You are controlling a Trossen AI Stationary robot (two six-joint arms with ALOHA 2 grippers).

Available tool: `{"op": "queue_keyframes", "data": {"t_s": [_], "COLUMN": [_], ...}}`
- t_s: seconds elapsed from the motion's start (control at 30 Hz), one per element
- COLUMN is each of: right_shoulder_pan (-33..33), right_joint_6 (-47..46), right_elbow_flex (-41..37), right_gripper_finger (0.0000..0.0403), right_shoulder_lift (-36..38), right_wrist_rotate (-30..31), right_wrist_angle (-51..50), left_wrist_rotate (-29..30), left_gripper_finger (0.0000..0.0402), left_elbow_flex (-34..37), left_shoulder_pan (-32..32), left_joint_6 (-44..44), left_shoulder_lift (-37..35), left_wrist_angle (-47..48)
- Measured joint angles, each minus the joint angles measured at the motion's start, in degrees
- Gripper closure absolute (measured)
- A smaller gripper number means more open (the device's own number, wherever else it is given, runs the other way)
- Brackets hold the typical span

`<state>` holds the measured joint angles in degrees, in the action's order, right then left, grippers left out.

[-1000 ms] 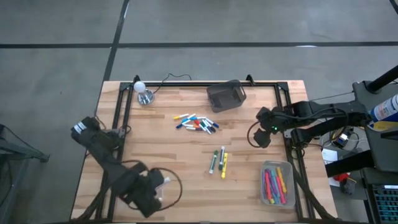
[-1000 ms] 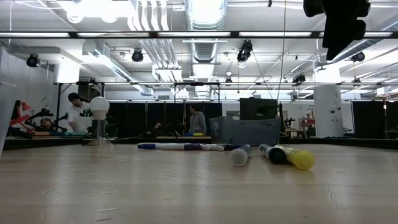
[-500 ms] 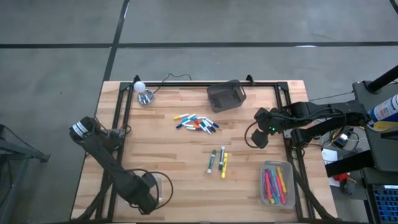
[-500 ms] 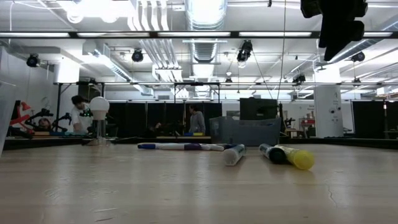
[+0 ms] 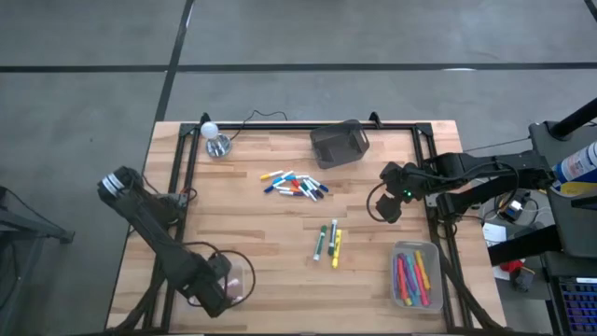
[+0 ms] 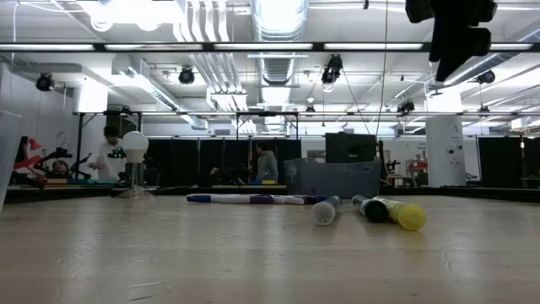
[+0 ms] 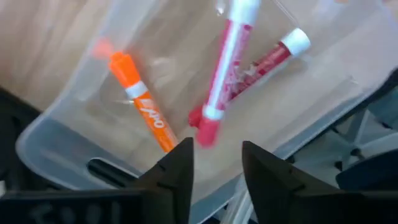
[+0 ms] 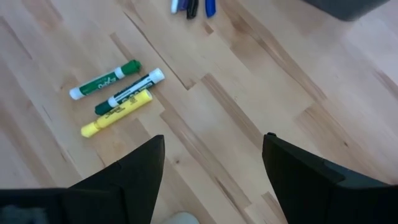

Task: Pick & Place Markers
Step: Put the right green marker pen into the transparent bin

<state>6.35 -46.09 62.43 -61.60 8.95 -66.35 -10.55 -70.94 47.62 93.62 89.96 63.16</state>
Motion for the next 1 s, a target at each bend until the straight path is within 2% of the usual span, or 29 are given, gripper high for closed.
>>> {"op": "queue_keyframes", "data": {"t_s": [0.2, 0.37, 0.47, 0.7, 0.83, 1.0], "right_shoulder_pan": [0.0, 0.0, 0.0, -0.6, -0.5, -0.9], "right_joint_6": [3.2, 10.2, 10.7, -2.4, -7.8, -12.9], "right_elbow_flex": [0.0, 0.0, -0.1, -0.5, 0.0, 1.3], "right_gripper_finger": [0.0145, 0.0145, 0.0145, 0.0145, 0.0145, 0.0145], "right_shoulder_lift": [0.0, -0.5, -0.4, -3.3, -8.8, -16.8], "right_wrist_rotate": [0.0, -0.3, 0.0, -0.2, -3.4, -7.7], "right_wrist_angle": [2.8, 9.0, 13.7, 23.0, 23.7, 23.7], "left_wrist_rotate": [1.0, 9.4, 15.7, 30.3, 39.2, 45.2], "left_gripper_finger": [0.0236, 0.0234, 0.0234, 0.0234, 0.0234, 0.0234], "left_elbow_flex": [0.0, 0.0, 0.0, -0.1, -0.1, -0.1], "left_shoulder_pan": [-0.7, -2.8, -4.4, -8.6, -10.1, -11.7], "left_joint_6": [1.5, 4.0, 5.0, 11.9, 5.9, -1.9], "left_shoulder_lift": [-1.5, -3.8, -5.4, -9.8, -12.3, -15.2], "left_wrist_angle": [3.5, 1.6, 0.7, -2.1, -9.1, -16.1]}}
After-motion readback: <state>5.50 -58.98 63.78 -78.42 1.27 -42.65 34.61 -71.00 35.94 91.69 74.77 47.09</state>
